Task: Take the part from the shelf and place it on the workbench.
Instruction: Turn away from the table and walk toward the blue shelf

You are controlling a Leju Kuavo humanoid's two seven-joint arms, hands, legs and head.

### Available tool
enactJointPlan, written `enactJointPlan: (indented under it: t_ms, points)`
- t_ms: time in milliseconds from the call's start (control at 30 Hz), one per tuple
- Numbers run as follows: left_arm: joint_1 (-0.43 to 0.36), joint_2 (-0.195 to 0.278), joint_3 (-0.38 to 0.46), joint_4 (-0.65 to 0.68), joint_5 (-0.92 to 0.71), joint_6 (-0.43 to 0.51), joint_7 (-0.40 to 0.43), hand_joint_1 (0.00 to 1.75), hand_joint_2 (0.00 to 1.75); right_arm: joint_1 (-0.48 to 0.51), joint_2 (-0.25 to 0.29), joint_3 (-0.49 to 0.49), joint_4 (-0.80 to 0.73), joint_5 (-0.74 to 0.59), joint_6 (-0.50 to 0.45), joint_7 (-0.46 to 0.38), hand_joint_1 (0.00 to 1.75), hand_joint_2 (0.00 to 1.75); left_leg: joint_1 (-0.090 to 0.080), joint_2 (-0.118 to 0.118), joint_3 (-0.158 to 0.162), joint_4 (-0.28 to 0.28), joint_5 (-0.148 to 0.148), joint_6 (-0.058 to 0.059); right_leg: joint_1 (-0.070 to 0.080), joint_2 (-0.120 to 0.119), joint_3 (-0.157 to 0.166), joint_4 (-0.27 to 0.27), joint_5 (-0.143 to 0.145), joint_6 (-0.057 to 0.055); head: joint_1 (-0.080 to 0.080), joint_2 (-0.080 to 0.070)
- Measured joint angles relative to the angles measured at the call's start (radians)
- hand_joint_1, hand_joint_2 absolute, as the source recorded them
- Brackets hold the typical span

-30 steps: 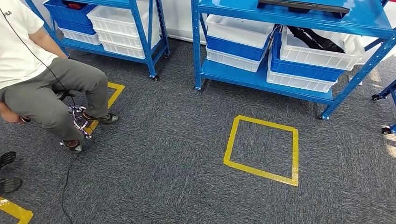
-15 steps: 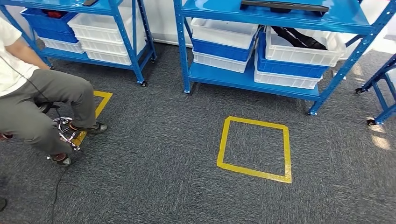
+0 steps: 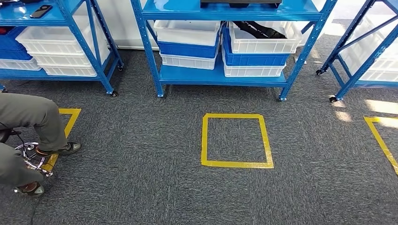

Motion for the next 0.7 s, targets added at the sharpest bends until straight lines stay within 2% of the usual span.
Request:
enactJointPlan:
  t_ms: [67,100,133,200,233,267,333,367,400,433,500,533,600,667,700]
  points:
    - [-0.001,-0.002,0.0,0.0,0.0,0.001,0.0,0.0,1.75,0.002,-0.001,0.0,0.0,0.003,0.0,0.0,0.0,1.31,0.001,0.02,0.011,-0.025,0.013,0.012,0.008,-0.033,-0.017,0.028,-0.013,0.004,0.003,0.0]
    - [-0.001,-0.002,0.0,0.0,0.0,0.002,0.001,0.0,1.75,0.001,-0.002,0.0,0.0,0.006,0.0,0.0,0.0,1.31,0.001,0.031,0.015,-0.036,0.019,0.017,0.012,-0.058,-0.038,0.07,-0.034,-0.001,0.006,0.0]
    - [0.0,-0.002,0.0,0.0,0.0,0.002,0.002,0.0,1.75,0.0,-0.003,0.0,0.0,0.008,-0.001,0.0,0.0,0.87,-0.003,0.042,0.017,-0.038,0.021,0.02,0.014,-0.083,-0.065,0.128,-0.062,-0.008,0.008,0.0]
    - [0.002,-0.001,0.0,0.0,-0.002,0.002,0.003,0.0,1.75,-0.003,-0.005,0.0,0.0,0.01,-0.001,-0.001,0.0,0.0,-0.01,0.063,0.015,-0.038,0.022,0.024,0.015,-0.101,-0.115,0.239,-0.107,-0.012,0.01,0.0]
    - [0.002,-0.002,0.0,0.0,-0.004,0.002,0.003,0.0,1.75,-0.002,-0.006,0.0,0.0,0.011,-0.001,-0.001,0.0,0.0,-0.012,0.07,0.015,-0.038,0.021,0.024,0.015,-0.104,-0.119,0.256,-0.111,-0.008,0.011,0.0]
    - [0.002,-0.002,0.0,0.0,-0.005,0.002,0.003,0.0,1.75,0.0,-0.007,0.0,0.0,0.011,-0.001,-0.001,0.0,0.0,-0.014,0.075,0.015,-0.037,0.021,0.024,0.015,-0.105,-0.104,0.236,-0.1,0.0,0.011,0.0]
    - [0.001,-0.003,0.0,0.0,-0.009,0.001,0.003,0.0,1.75,0.001,-0.01,0.0,0.0,0.011,-0.001,-0.001,0.0,0.0,-0.016,0.08,0.015,-0.033,0.02,0.022,0.015,-0.108,-0.026,0.103,-0.054,0.013,0.011,0.0]
    - [0.0,-0.004,0.0,0.0,-0.01,0.0,0.003,0.0,1.75,0.001,-0.01,0.0,0.0,0.011,-0.001,-0.001,0.0,0.0,-0.019,0.081,0.013,-0.029,0.018,0.019,0.017,-0.11,0.01,0.038,-0.036,0.011,0.011,0.0]
    - [0.0,-0.004,0.0,0.0,-0.011,0.0,0.003,0.0,1.31,0.0,-0.01,0.0,0.0,0.011,-0.001,-0.001,0.0,0.0,-0.022,0.081,0.012,-0.025,0.016,0.016,0.019,-0.112,0.034,-0.007,-0.025,0.007,0.01,0.0]
    - [-0.001,-0.004,0.0,0.0,-0.011,0.0,0.002,0.0,0.87,0.0,-0.01,0.0,0.0,0.011,0.0,-0.001,0.0,0.0,-0.025,0.082,0.011,-0.022,0.014,0.012,0.021,-0.112,0.043,-0.027,-0.021,0.0,0.01,0.0]
    - [-0.002,-0.004,0.0,0.0,-0.013,-0.001,0.001,0.0,0.0,0.001,-0.01,0.0,0.0,0.011,0.002,-0.002,0.0,0.0,-0.025,0.081,0.01,-0.02,0.013,0.006,0.022,-0.111,0.043,-0.029,-0.018,-0.011,0.009,0.0]
    - [-0.002,-0.003,0.0,0.0,-0.015,-0.001,-0.002,0.0,0.0,0.001,-0.009,0.0,0.0,0.011,0.005,-0.004,0.0,0.0,-0.023,0.08,0.008,-0.016,0.011,0.003,0.018,-0.111,0.045,-0.031,-0.016,-0.015,0.009,0.0]
    - [-0.003,-0.001,0.0,0.0,-0.019,-0.001,-0.008,0.0,0.0,0.001,-0.008,0.0,0.0,0.007,0.008,-0.007,0.0,0.0,-0.017,0.079,-0.017,0.04,-0.029,-0.011,0.008,-0.112,0.049,-0.034,-0.01,-0.024,0.005,0.0]
    - [-0.003,-0.001,0.0,0.0,-0.021,-0.002,-0.01,0.0,0.0,0.001,-0.007,0.0,0.0,0.003,0.009,-0.008,0.0,0.0,-0.006,0.078,-0.076,0.169,-0.102,-0.03,0.006,-0.113,0.047,-0.035,-0.008,-0.03,0.0,0.0]
    - [-0.003,-0.001,0.0,0.0,-0.022,-0.002,-0.009,0.0,0.0,0.002,-0.007,0.0,0.0,0.002,0.009,-0.008,0.0,0.0,0.0,0.078,-0.103,0.227,-0.124,-0.037,0.006,-0.113,0.046,-0.035,-0.008,-0.03,0.0,0.0]
